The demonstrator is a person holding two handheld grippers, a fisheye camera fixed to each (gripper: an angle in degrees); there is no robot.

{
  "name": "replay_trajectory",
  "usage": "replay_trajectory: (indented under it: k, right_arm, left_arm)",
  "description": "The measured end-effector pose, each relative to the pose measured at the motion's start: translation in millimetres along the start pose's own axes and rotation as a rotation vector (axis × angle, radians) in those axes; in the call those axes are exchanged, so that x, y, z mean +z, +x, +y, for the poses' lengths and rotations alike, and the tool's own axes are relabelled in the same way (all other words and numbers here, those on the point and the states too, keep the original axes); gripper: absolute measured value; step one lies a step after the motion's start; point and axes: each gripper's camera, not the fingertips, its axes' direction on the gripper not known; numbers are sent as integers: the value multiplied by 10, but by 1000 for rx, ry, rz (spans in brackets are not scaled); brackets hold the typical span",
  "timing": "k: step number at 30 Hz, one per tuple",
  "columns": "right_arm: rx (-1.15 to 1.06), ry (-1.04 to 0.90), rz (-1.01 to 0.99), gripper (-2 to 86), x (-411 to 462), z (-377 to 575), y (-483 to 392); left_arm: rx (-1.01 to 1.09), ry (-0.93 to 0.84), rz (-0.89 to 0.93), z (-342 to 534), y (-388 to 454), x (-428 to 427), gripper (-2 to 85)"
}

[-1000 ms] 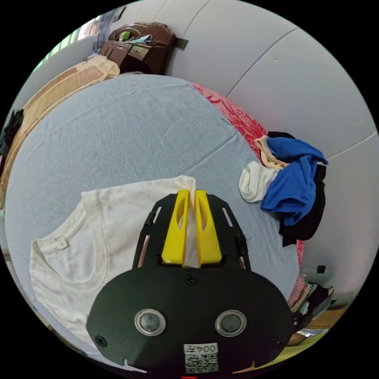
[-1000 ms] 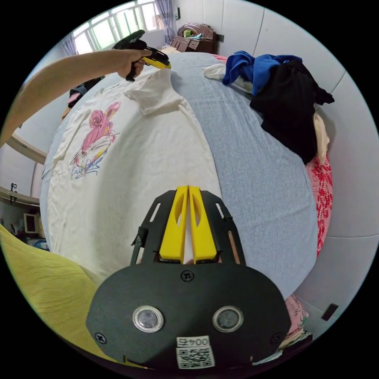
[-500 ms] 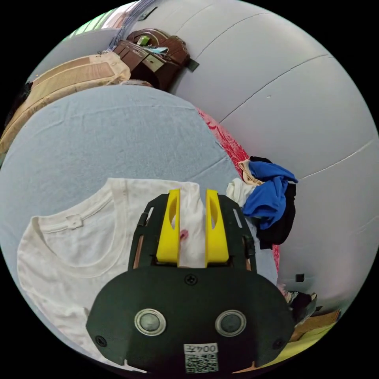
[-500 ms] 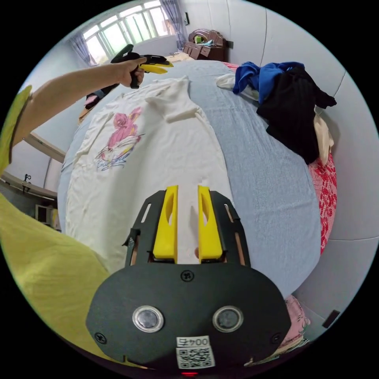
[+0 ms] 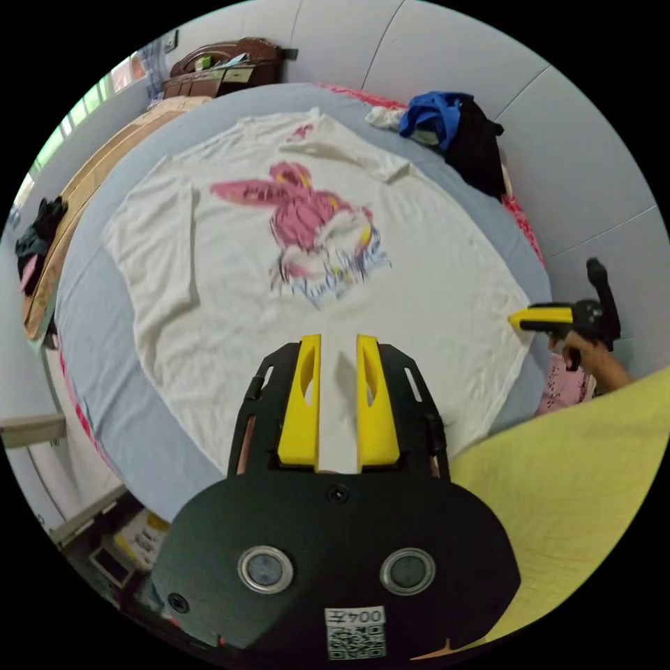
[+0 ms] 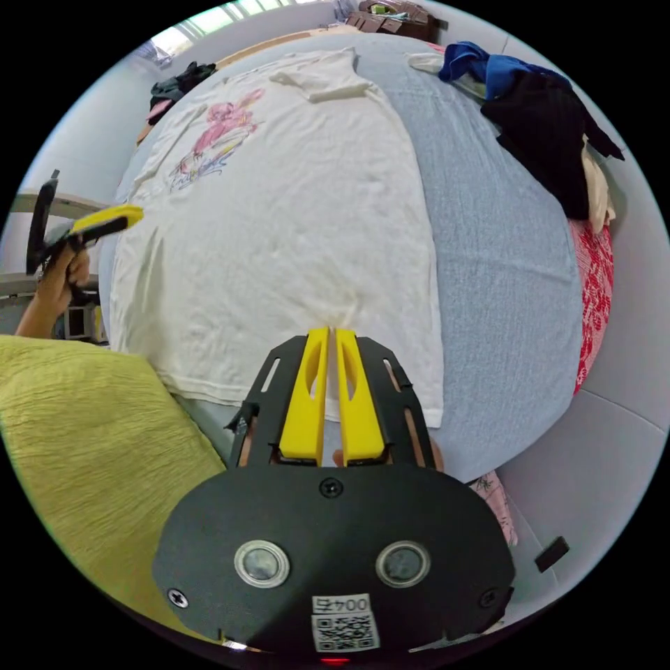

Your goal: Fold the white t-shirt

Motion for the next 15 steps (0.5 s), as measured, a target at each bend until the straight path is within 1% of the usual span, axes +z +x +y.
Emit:
replay_trajectory:
  k: [4,7,10,12,15]
  right_arm:
    - [-8,-46,-22,1,15,-134,74]
    - [-84,-92,21,-5,33,-243,32]
    - [-130,-117,54,-8,52,-317,3]
    - [-184,-115,86,-8,63,-325,-32]
    - [-246,-96,118,-8,78,-306,-51]
  left_arm:
    - [-83,-74,14,498,258,141,74]
    - [-140,-92,10,692,406,196,73]
    - [-207,-77,1,793,487,161,72]
    - [-262,-52,28,848,542,94,72]
    - [-283,-9,19,825,644,-16,72]
